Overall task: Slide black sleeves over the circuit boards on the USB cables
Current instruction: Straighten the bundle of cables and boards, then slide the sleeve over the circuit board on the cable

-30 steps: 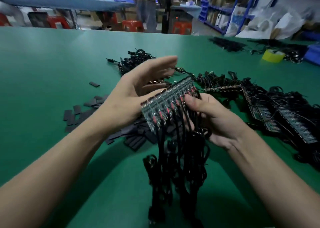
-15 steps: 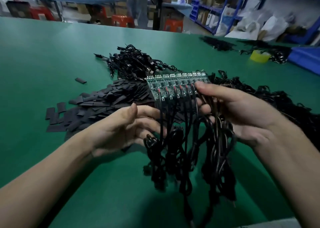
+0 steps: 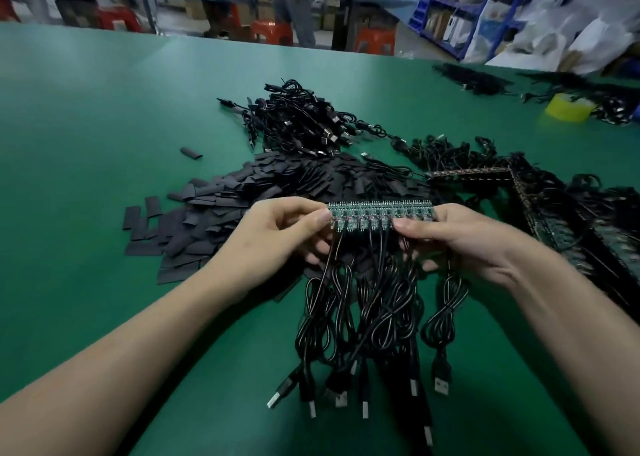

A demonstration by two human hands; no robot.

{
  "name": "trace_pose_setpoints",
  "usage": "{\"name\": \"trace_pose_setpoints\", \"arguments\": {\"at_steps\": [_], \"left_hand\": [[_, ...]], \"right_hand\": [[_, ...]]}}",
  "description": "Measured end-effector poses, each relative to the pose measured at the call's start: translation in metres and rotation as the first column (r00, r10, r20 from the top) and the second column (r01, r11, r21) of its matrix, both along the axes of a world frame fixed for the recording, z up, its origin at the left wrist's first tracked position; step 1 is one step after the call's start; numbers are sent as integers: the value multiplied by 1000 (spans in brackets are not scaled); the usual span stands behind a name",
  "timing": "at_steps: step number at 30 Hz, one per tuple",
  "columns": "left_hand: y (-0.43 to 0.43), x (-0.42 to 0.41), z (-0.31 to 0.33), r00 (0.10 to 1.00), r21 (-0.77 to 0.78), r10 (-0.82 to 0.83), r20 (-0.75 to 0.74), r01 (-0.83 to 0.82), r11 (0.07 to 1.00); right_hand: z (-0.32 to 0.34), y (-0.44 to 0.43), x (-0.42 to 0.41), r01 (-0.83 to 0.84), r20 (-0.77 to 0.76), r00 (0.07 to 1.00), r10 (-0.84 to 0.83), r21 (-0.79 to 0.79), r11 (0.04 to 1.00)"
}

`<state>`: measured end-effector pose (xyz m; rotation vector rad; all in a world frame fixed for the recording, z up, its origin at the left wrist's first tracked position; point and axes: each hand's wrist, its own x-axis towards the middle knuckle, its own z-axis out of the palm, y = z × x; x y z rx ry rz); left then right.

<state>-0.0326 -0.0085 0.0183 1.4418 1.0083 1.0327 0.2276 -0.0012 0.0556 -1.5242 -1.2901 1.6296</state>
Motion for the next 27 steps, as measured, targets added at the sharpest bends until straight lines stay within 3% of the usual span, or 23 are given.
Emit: {"name": "trace_pose_setpoints", "arguments": {"at_steps": [4,6,7,9,11,13,17,27], "left_hand": [[1,5,3,999,-17,-15,30,15,1000],[1,7,4,1000,14,1,27,-1,1000],[0,6,4,1000,46,17,15,-18,999],[-1,6,2,999,118,49,-12,-47,992],[-2,7,1,997,181,75,-35,-68,981],[-3,8,1,994,236,91,-54,-76,969],[-3,7,-1,994,256,90,-67,-71,964],[-2,6,1,999,90,-14,46,10,996]], "right_hand": [[7,6,3,-71,-6,997,71,-11,997],[13,10,1,-75,175,984,45,165,984],[16,11,-1,-101,328,944,-15,332,938],[23,11,-14,-224,490,860,-143,615,756],[24,8,-33,-399,589,800,-117,667,629],[21,7,-50,-497,651,757,-44,618,609],[11,6,-55,-467,614,789,14,586,662],[-8,10,-48,-380,428,900,82,679,628]]}}
